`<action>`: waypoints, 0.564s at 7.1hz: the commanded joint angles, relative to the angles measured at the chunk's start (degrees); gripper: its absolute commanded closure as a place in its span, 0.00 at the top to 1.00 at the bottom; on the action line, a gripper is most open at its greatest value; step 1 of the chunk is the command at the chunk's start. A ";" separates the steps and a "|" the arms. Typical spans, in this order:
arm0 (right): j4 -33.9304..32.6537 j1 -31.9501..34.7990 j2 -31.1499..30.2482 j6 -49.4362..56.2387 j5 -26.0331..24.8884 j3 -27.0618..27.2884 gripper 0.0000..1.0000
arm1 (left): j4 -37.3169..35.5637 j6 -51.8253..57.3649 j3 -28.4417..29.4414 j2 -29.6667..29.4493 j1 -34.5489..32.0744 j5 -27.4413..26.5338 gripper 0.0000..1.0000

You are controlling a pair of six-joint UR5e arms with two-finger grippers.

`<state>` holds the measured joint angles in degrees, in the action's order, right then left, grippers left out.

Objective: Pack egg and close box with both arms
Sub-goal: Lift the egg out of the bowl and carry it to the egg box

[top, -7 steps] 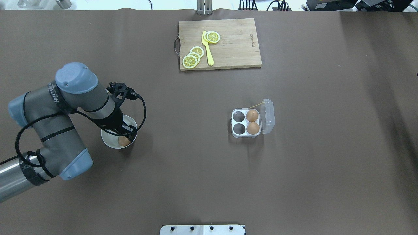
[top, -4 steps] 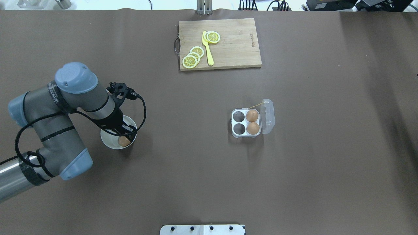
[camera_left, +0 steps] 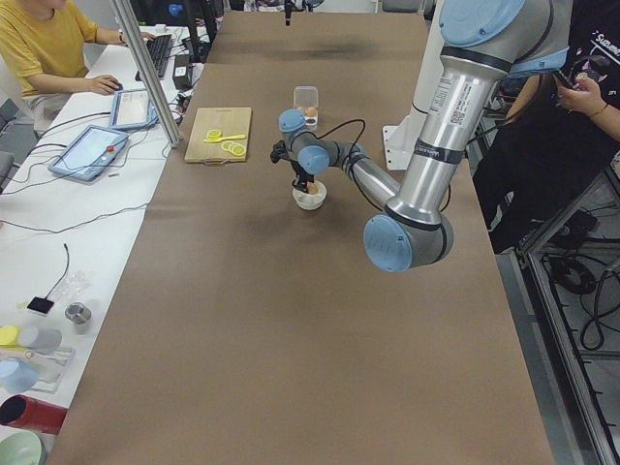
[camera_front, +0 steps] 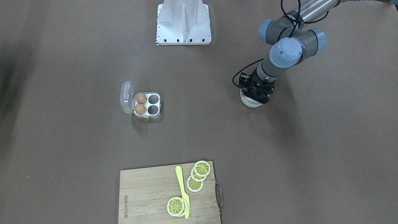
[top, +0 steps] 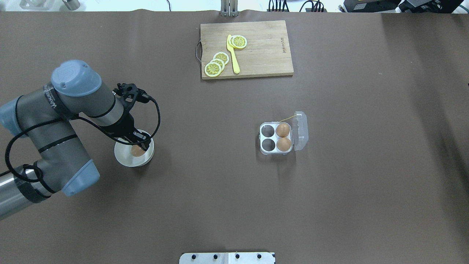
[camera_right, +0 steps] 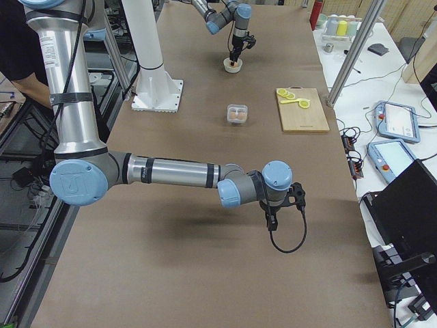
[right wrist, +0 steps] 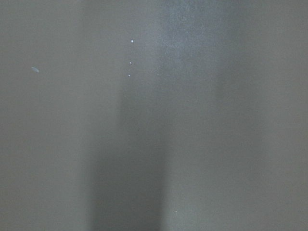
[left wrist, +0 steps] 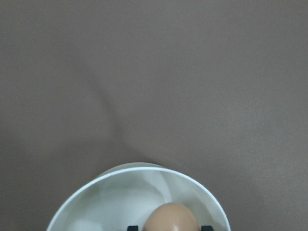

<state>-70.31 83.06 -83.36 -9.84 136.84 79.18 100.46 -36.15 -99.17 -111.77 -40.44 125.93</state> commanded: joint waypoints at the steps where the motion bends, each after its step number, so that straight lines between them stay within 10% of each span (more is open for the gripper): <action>1: 0.26 0.00 -0.22 0.00 0.00 -0.07 1.00 | 0.44 -0.41 -1.98 -0.73 -1.92 -0.15 0.49; 4: 0.70 0.09 -1.01 0.09 0.09 -0.08 1.00 | 4.46 -10.03 -1.46 -7.66 -3.07 -0.07 0.49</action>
<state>-69.68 83.08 -84.10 -9.82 136.90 79.11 102.47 -40.90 -100.92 -116.69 -43.35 125.83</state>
